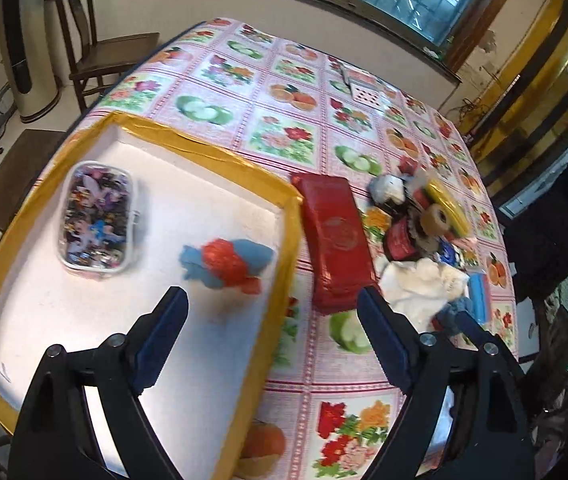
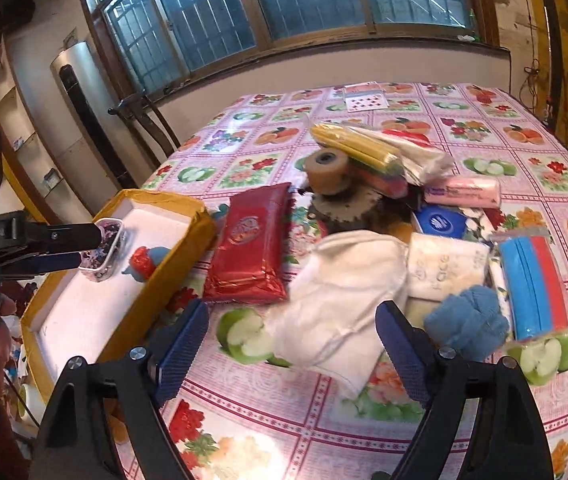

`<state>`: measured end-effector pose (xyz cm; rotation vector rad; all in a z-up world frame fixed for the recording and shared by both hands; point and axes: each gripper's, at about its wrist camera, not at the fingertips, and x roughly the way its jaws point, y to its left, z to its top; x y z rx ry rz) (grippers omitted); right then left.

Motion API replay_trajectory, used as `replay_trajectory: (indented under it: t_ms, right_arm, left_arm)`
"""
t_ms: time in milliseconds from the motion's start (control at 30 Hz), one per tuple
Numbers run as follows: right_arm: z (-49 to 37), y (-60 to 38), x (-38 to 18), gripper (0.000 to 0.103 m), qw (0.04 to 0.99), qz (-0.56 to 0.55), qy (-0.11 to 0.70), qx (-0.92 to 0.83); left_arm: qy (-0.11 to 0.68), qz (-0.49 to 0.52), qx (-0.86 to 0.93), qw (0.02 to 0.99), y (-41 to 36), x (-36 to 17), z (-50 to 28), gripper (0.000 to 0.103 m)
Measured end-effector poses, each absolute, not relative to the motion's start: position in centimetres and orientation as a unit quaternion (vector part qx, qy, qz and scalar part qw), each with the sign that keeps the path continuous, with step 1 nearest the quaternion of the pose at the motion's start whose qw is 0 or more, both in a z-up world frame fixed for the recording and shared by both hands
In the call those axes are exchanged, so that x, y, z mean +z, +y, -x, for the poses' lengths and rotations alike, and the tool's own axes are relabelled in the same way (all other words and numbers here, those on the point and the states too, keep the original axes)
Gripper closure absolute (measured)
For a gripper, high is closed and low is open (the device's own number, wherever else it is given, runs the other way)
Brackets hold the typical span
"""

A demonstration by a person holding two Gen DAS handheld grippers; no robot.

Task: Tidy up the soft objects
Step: 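Grasp the red snack packet with the left tool while the right tool grasps the white cloth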

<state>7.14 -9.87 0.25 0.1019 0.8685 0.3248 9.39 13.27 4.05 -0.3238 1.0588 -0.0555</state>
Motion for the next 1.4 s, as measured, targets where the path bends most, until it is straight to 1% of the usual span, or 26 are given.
replay_trajectory:
  t_ms: [133,267,467,667,1000,1267,1400]
  right_arm:
    - [-7.0,-10.6,-0.9,0.015,0.889,-0.041,0.433,0.141]
    - [-7.1,-11.2,-2.0,0.015,0.883,-0.052,0.446,0.137]
    - [-7.1,-11.4,-2.2,0.014,0.883,-0.060,0.443,0.139]
    - [-7.9,-11.0,-2.8,0.014,0.882,-0.059,0.449,0.132]
    - [-9.4,-11.8,-3.8,0.014,0.870,-0.094,0.469,0.121]
    - [-10.8,-11.0,-4.1,0.014,0.869,-0.085,0.475,0.109]
    - [-10.9,-10.6,-4.2,0.012,0.871,-0.076,0.475,0.100]
  left_arm:
    - [0.522,0.153,-0.050,0.838,9.5,3.1,-10.4,0.016]
    - [0.536,0.147,-0.045,0.830,7.5,1.8,-11.5,0.016]
    - [0.547,0.164,-0.024,0.821,7.4,0.4,-12.9,0.016]
    - [0.554,0.158,-0.029,0.817,5.9,-0.4,-13.8,0.016]
    - [0.573,0.147,-0.019,0.806,4.3,-3.0,-16.4,0.016]
    - [0.570,0.139,-0.003,0.809,4.3,-3.9,-18.0,0.016]
    - [0.571,0.139,0.002,0.809,4.0,-4.0,-18.5,0.016]
